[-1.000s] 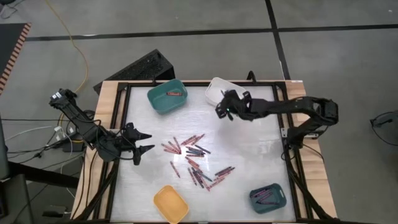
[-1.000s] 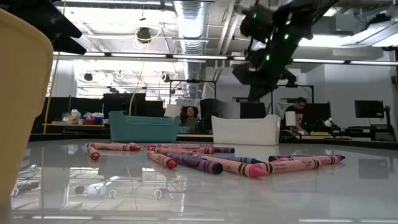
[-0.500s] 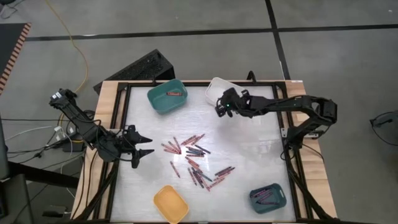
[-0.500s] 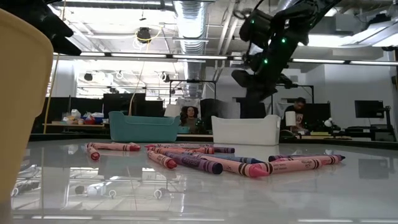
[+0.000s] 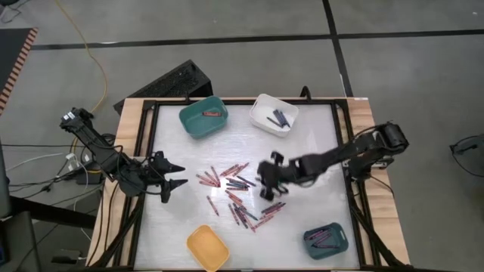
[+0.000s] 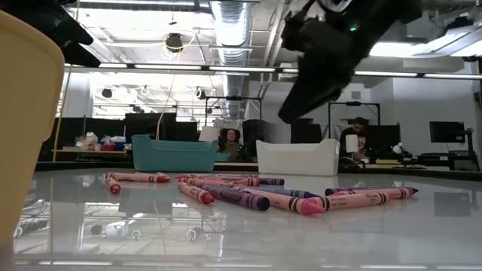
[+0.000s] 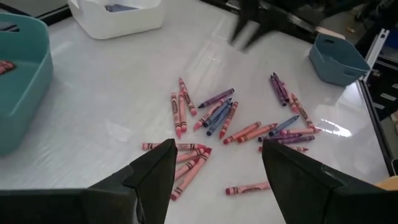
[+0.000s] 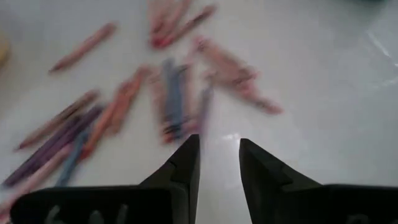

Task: Sort crayons
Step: Put the purple crayon into the blue bin

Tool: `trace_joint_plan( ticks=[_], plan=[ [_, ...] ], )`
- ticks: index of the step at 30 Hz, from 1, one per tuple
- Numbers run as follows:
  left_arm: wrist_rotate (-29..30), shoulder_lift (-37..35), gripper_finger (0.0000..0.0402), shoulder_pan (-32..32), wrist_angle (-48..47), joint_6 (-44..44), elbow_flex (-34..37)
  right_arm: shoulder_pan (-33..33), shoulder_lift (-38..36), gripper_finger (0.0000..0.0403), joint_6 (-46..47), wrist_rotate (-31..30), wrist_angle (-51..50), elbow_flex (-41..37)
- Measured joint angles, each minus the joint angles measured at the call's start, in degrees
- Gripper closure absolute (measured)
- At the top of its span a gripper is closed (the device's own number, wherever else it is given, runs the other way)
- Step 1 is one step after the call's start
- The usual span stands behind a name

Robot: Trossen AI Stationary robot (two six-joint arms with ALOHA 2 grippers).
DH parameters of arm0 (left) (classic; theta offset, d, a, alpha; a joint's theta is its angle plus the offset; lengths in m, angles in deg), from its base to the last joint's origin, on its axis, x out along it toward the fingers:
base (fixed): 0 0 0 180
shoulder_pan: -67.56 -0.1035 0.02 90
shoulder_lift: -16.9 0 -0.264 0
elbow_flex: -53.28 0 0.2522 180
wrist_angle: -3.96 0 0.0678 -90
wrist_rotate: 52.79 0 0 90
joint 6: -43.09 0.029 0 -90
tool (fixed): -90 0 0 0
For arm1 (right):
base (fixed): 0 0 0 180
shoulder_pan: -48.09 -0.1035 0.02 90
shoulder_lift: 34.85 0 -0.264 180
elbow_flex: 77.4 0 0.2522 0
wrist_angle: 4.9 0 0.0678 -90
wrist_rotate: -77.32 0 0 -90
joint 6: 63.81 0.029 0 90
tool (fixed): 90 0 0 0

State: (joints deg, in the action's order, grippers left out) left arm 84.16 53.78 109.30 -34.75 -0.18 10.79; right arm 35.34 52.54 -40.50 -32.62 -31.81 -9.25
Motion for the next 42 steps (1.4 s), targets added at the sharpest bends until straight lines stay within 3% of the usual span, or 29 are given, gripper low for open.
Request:
trace_joint_plan(
  ticks=[14, 42],
  plan=[
    [1.2, 2.5, 0.0174, -0.1, 0.5, -0.8, -0.1, -16.0, 8.3, 0.0295, 5.1, -2.6, -4.8, -0.5],
    [1.3, 3.3, 0.0174, -0.1, 1.7, -0.8, 0.0, -19.5, 8.6, 0.0294, 10.1, -2.8, -6.6, -2.4]
  ],
)
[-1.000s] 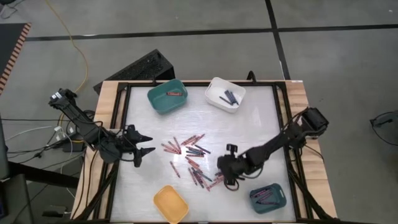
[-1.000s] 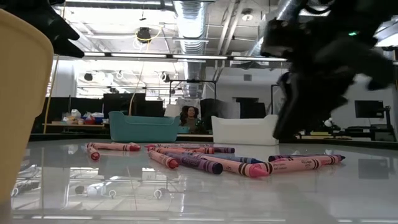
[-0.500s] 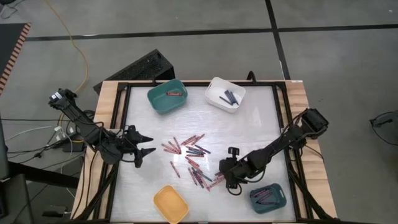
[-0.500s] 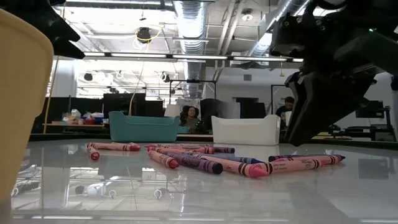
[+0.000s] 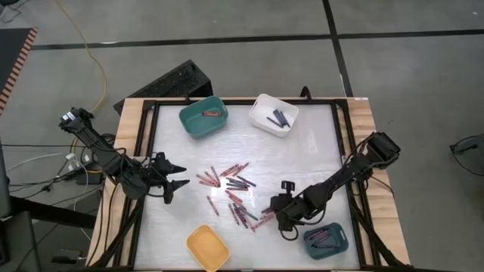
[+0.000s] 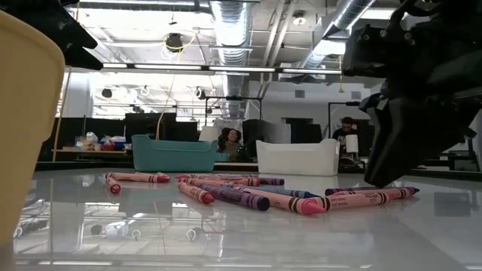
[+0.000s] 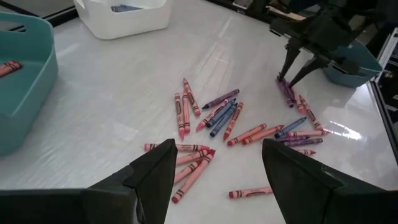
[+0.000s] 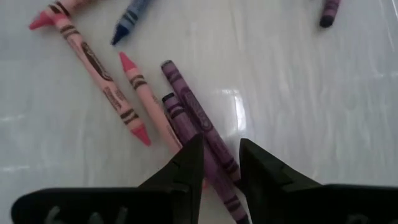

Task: Sort crayons
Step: Put the purple crayon into the blue bin

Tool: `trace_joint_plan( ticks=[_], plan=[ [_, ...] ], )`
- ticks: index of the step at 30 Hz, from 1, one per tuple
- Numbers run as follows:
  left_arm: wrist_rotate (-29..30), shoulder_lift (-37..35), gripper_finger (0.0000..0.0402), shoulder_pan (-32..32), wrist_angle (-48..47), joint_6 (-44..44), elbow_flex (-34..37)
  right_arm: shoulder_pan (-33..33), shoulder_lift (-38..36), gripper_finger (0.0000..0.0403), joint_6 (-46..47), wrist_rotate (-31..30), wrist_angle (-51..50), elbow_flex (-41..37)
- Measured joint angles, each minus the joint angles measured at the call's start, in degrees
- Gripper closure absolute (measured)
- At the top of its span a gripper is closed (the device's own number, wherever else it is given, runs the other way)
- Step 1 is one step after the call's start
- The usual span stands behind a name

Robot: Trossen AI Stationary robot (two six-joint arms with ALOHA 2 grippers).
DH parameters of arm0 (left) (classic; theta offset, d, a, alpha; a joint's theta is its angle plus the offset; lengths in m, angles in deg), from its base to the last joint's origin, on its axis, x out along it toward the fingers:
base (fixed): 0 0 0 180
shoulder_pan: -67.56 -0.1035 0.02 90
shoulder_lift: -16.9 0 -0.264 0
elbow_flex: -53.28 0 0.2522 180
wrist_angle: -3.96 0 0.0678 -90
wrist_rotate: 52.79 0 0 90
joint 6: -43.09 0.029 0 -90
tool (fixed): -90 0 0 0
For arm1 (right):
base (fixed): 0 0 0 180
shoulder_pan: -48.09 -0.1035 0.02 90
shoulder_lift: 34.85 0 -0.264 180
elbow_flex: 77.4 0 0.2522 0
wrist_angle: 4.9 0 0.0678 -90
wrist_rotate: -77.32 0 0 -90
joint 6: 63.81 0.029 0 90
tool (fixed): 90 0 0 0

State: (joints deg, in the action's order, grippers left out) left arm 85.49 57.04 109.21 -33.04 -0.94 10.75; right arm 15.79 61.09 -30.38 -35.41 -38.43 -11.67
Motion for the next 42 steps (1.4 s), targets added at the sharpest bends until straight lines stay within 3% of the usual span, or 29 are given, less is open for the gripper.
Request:
trace_joint_plan(
  ticks=[19, 30, 38, 42],
  plan=[
    [0.1, 0.0, 0.0174, 0.0, 0.0, 0.5, 0.0, 1.7, -0.1, 0.0294, -1.3, -2.8, -0.5, 0.0],
    [0.6, 0.0, 0.0174, 0.0, 0.0, 0.8, 0.0, 5.7, -0.1, 0.0294, -13.6, -2.8, 6.4, 0.0],
    [0.6, 0.0, 0.0174, 0.0, -0.2, 0.8, 0.0, 10.3, -0.1, 0.0294, -18.7, 5.6, 7.6, 0.0],
    [0.6, 0.0, 0.0174, 0.0, -0.3, 1.3, 0.0, 10.3, -0.1, 0.0294, -19.9, 6.1, 7.2, 0.0]
  ],
)
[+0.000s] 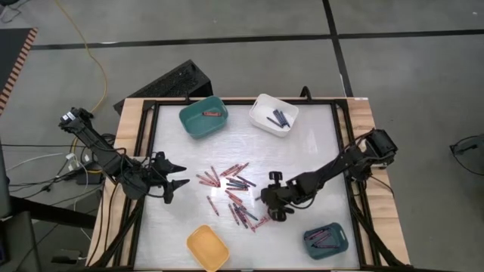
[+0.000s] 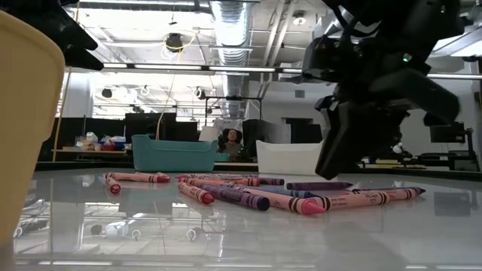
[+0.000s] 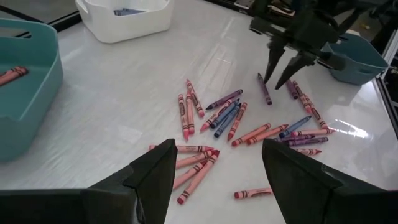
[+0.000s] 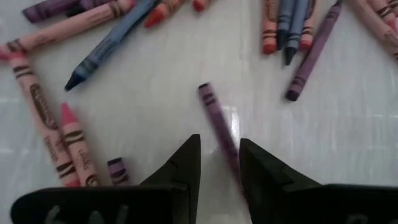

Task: Sort crayons
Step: Put the purple crayon into the blue bin

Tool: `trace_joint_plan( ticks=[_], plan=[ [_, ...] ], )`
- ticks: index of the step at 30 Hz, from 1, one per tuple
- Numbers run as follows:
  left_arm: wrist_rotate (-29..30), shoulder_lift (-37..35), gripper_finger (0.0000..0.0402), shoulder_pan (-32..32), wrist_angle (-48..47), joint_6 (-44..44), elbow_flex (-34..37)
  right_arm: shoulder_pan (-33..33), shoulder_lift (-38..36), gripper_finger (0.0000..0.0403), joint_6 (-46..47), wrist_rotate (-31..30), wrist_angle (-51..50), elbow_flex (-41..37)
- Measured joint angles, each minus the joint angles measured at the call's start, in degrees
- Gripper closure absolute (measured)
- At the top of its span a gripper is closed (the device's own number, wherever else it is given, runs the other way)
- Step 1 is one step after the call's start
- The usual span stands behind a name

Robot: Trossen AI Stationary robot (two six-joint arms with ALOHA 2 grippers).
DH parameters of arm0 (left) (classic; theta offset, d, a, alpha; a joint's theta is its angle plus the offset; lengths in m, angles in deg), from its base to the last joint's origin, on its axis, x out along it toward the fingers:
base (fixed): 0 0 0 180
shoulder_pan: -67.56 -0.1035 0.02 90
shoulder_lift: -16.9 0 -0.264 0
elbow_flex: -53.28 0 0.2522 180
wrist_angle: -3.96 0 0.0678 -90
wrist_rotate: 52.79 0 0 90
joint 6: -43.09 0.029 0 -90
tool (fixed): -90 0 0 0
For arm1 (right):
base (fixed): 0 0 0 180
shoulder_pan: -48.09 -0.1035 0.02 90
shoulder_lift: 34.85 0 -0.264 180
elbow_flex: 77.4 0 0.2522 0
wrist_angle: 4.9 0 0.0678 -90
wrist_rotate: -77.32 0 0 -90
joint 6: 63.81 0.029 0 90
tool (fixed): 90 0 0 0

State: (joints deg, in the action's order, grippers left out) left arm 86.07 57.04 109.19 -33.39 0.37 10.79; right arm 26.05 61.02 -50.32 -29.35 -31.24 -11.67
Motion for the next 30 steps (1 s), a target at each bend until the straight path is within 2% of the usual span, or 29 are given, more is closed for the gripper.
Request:
trace_joint_plan(
  ticks=[18, 30],
  plan=[
    [0.0, 0.0, 0.0174, 0.0, 0.0, 0.0, 0.0, 2.6, 0.1, 0.0294, -0.5, 0.0, -2.7, 0.0],
    [-0.2, 0.0, 0.0174, 0.0, 0.0, 0.0, 0.0, 3.8, 2.9, 0.0295, -1.3, 0.8, -1.8, 0.2]
  ],
)
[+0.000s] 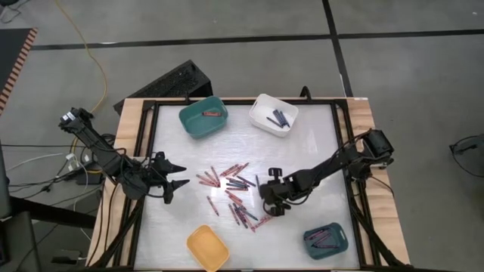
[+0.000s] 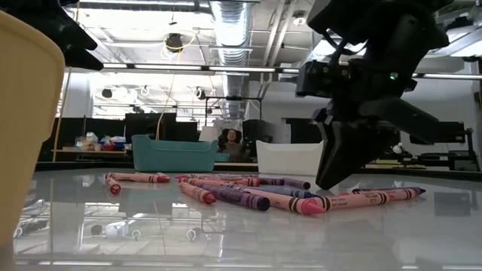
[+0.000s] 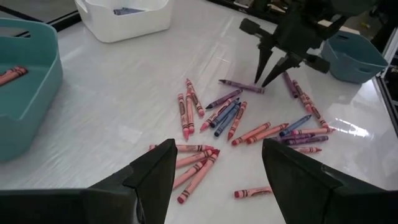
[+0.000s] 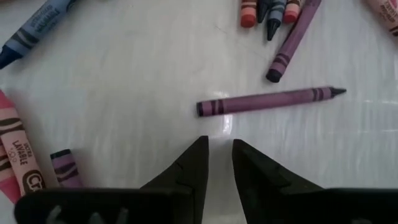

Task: Sort crayons
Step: Put the purple crayon into the blue bin

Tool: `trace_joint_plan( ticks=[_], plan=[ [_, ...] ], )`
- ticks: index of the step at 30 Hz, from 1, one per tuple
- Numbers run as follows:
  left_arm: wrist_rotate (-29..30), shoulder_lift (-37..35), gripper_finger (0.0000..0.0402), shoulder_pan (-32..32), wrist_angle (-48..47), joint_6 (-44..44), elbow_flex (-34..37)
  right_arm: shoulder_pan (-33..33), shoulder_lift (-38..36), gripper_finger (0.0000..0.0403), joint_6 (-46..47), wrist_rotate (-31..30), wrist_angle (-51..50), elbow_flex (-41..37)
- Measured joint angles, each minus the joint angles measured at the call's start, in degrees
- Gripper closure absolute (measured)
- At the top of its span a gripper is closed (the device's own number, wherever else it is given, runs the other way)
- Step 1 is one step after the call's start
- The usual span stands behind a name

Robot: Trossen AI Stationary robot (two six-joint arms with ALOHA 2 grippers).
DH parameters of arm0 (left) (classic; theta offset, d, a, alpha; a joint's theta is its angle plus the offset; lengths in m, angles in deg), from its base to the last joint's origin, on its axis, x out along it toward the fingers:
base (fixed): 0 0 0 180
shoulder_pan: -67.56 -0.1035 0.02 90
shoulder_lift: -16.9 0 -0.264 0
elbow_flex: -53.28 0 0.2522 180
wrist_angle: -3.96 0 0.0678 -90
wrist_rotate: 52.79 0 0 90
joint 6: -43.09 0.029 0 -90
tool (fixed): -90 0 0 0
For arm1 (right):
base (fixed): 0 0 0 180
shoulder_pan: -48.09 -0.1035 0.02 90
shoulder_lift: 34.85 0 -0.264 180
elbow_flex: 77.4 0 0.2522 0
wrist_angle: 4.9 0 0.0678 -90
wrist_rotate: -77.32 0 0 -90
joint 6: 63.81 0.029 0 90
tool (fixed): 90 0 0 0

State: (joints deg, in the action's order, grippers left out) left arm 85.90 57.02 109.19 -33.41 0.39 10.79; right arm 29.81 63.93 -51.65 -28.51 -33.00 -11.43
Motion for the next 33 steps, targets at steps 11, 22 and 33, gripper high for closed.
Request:
trace_joint_plan(
  ticks=[11, 22, 33],
  plan=[
    [-0.4, 0.0, 0.0174, 0.0, 0.0, -0.1, 0.0, -0.8, -4.1, 0.0295, 13.1, -2.7, -2.0, -0.2],
    [1.3, 0.0, 0.0174, 0.0, 0.2, -0.5, 0.0, -0.9, -3.9, 0.0295, 35.4, -15.3, 1.0, -0.2],
    [1.6, 0.4, 0.0174, 0.0, 0.3, -0.7, 0.0, -1.5, 0.2, 0.0295, 36.0, -19.1, 6.3, 0.2]
  ],
)
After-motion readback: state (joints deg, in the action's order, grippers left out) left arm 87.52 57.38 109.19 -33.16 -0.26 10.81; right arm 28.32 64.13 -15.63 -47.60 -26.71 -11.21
